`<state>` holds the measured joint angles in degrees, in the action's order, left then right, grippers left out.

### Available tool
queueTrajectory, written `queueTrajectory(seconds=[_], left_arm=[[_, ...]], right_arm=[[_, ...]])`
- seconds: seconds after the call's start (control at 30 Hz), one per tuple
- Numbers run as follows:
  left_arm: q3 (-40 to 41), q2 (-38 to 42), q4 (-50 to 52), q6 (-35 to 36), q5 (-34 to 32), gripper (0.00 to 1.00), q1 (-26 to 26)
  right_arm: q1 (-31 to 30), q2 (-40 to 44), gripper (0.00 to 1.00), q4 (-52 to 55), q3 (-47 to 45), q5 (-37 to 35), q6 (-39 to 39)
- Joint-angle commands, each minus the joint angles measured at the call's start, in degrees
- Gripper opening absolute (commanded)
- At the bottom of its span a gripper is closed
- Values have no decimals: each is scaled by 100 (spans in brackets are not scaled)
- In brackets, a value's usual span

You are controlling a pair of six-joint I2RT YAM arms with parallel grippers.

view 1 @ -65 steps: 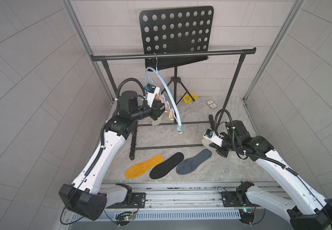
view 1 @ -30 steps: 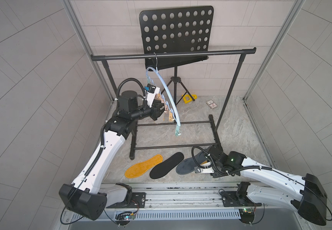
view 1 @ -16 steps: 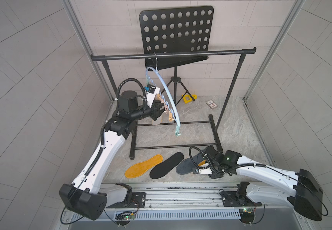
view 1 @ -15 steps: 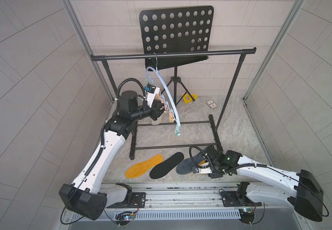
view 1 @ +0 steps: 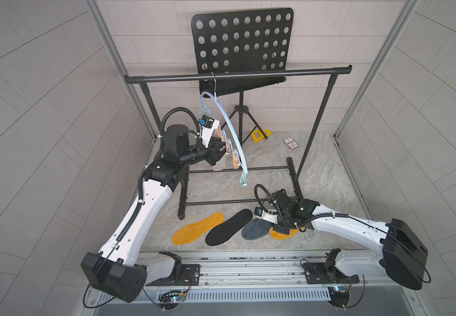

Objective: Take the shoe insoles off the hanger
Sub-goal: Place the insole at the center of the board.

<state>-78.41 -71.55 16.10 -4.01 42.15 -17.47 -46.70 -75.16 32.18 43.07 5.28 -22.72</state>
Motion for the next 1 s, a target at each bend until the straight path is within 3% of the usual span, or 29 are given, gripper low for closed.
queueTrajectory(seconds=[0.0, 0.13, 0.63, 0.97], left_arm=[[52, 18, 95, 96, 30, 9, 16], [50, 22, 103, 87, 12, 9, 21], [9, -30, 87, 57, 26, 9, 16], [10, -65, 113, 78, -32, 10, 22]], right_arm=[[20, -28, 29, 118, 11, -6, -289], [12, -20, 29, 322, -53, 158, -556], [-197, -589, 24, 298, -272, -273, -585], [-296, -132, 23, 304, -695, 49, -824]])
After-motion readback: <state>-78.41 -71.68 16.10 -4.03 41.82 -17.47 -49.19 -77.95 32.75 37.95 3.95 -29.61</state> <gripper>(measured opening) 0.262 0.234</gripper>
